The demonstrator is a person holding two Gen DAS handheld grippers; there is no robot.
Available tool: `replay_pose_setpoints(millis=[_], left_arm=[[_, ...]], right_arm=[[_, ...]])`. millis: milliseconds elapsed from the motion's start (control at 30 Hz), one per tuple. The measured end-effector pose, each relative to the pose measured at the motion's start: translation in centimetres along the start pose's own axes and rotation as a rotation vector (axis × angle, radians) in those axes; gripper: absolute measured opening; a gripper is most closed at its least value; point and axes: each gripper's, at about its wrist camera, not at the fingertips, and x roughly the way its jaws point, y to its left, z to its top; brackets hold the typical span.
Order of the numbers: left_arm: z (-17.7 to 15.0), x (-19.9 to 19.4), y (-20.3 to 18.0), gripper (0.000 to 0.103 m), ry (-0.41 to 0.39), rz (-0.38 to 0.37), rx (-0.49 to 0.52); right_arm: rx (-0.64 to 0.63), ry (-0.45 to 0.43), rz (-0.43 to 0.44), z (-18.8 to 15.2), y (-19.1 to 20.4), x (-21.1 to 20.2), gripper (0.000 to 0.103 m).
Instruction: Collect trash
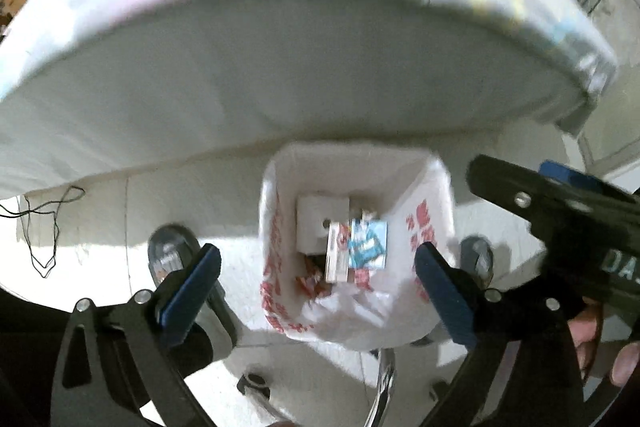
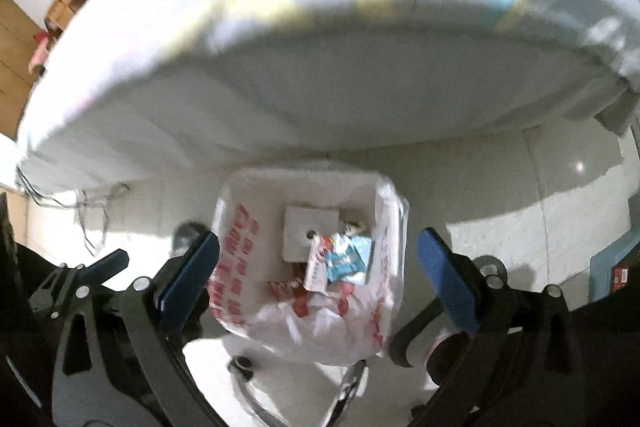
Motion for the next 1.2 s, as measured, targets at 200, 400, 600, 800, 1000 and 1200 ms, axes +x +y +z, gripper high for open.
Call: replay_pose_setpoints(millis=[200, 400, 600, 800, 1000, 1200], left_arm=[[1.1, -6.8, 1.3, 0.095, -0.202, 0.070, -0.069], [1.6, -13.3, 2.6, 0.095, -0.298, 0.113, -0.133], [2.2, -20.3, 3.5, 0.095, -0.396, 0.198, -0.146], [2.4, -26.7, 4.3, 0.095, -0.505, 0.237, -0.159], [2.3, -29.8, 4.7, 0.095, -0.556, 0.231, -0.180], [2.1, -30.4, 4.7, 0.095, -0.570, 0.227, -0.183]], right_arm=[[-0.025, -0.120, 0.032, 0.1, 1.4, -7.7, 0.096], [-0.115, -0.250, 0.017, -0.2, 3.5, -15.6, 0.096], [-0.186, -0.382, 0.021, -0.2, 5.4, -22.1, 0.096], [-0.194, -0.463, 0.048, -0.3, 5.8, -26.5, 0.097], [-0.201, -0.486, 0.049, -0.2, 6.0, -27.8, 0.097], [-0.201, -0.485, 0.044, -0.3, 6.3, -27.9, 0.097]])
